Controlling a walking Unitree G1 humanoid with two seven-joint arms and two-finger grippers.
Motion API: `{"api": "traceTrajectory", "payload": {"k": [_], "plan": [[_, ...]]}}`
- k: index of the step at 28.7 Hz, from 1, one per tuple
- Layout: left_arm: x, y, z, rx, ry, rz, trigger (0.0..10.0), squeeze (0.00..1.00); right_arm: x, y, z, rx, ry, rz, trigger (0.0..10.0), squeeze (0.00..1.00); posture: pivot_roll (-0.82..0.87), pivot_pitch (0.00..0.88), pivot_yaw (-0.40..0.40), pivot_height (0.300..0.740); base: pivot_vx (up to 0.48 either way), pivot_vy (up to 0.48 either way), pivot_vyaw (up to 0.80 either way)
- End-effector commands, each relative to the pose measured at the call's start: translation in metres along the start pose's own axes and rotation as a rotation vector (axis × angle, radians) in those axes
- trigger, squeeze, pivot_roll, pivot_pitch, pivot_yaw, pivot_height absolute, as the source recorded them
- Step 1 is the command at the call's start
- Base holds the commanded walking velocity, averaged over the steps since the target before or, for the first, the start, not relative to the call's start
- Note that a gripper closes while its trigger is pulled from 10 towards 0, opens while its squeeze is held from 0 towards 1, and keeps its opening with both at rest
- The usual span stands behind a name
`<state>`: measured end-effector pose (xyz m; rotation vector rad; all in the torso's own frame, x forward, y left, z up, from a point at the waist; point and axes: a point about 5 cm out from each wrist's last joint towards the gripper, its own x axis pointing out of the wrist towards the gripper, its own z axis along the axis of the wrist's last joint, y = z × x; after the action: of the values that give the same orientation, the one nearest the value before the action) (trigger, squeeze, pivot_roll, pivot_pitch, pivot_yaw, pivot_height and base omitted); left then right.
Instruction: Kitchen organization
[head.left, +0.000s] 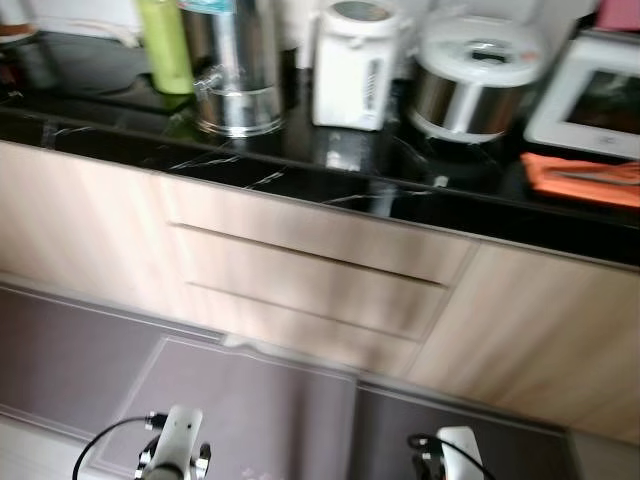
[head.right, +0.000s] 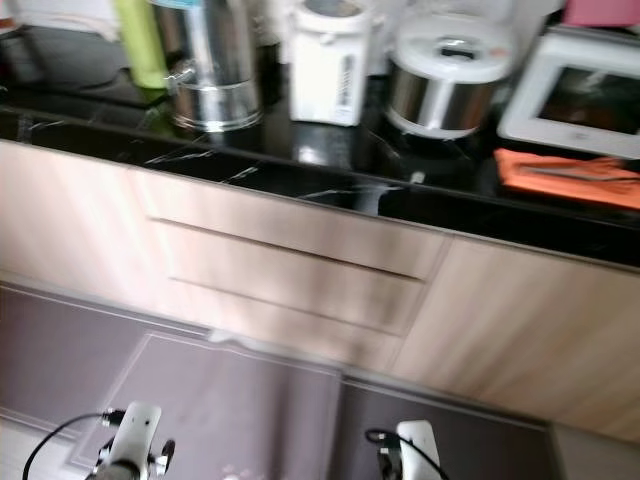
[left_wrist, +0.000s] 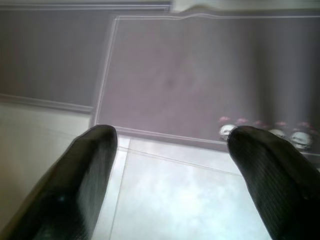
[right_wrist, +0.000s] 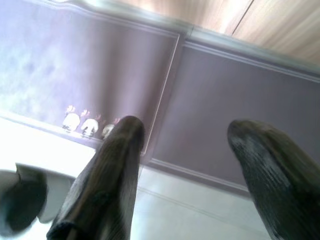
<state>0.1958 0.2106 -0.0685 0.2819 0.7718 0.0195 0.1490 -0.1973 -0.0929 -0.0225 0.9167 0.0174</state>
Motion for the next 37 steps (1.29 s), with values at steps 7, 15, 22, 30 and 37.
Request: {"api": "traceTrajectory", "payload": {"k": [7, 15, 22, 30, 37], "plan": [[0.0, 0.004, 0.0, 0.012, -0.008, 0.007, 10.0, 0.0, 0.002, -0.001, 0.008, 0.027, -0.016, -0.003, 10.0, 0.0, 0.13, 0.013, -0.059, 0.74, 0.0, 0.0, 0.0], [0.001, 0.006, 0.007, 0.006, -0.036, 0.007, 10.0, 0.0, 0.004, 0.001, 0.013, 0.053, -0.027, -0.007, 10.0, 0.0, 0.14, 0.01, -0.054, 0.74, 0.0, 0.0, 0.0], [0.002, 0.004, 0.008, 0.011, -0.042, -0.002, 10.0, 0.0, 0.004, 0.004, 0.011, 0.071, -0.015, -0.011, 10.0, 0.0, 0.14, 0.008, -0.053, 0.74, 0.0, 0.0, 0.0], [0.001, 0.001, 0.004, 0.022, -0.025, -0.017, 10.0, 0.0, 0.004, 0.004, 0.009, 0.075, -0.008, -0.017, 10.0, 0.0, 0.14, 0.009, -0.051, 0.74, 0.0, 0.0, 0.0], [0.001, 0.0, 0.006, 0.015, -0.033, -0.027, 10.0, 0.0, 0.004, 0.005, 0.009, 0.082, -0.011, -0.017, 10.0, 0.0, 0.14, 0.011, -0.046, 0.74, 0.0, 0.411, 0.0]]}}
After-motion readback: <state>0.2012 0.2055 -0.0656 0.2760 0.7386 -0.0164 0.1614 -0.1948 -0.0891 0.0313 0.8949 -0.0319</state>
